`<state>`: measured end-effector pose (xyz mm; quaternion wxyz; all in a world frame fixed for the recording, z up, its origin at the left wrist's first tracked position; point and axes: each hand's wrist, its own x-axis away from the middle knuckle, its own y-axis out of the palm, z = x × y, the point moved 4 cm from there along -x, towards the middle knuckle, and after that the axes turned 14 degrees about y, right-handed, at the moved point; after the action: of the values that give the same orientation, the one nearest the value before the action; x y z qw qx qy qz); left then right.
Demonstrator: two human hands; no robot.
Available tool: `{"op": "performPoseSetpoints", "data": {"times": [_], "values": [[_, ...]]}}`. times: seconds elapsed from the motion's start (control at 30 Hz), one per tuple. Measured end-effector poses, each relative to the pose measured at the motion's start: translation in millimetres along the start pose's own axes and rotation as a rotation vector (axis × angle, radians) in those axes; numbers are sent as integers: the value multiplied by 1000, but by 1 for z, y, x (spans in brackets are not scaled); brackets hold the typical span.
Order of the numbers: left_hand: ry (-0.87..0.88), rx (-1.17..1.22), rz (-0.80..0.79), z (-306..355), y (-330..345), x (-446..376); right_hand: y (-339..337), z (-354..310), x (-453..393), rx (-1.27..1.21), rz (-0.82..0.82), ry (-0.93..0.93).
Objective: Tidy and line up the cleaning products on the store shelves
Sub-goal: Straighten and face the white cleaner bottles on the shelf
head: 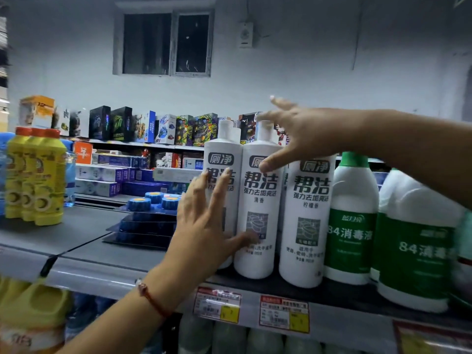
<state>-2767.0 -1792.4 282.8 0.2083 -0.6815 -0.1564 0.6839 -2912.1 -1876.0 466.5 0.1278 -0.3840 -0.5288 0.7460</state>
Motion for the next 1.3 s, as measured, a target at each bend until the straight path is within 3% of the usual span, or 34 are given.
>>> {"op": "performPoseSetpoints", "data": {"times": [0.17, 0.37, 0.7, 1.0, 1.2, 1.3], "values": [[221, -287, -184, 8, 7, -18, 4, 38, 2, 45, -96, 155], [254, -271, -198, 6, 11, -13, 17, 53, -1, -246, -88, 49], [250, -294, -208, 11, 9, -12, 32, 63, 13, -394, -46, 37], [246, -365, -255, 22, -4, -18, 32, 49, 47, -130, -26, 141], [293, -284, -249, 69, -34, -40, 45, 39, 122, -5, -118, 188], [324, -264, -321, 92, -36, -53, 48, 45, 140, 1, -146, 257]]}}
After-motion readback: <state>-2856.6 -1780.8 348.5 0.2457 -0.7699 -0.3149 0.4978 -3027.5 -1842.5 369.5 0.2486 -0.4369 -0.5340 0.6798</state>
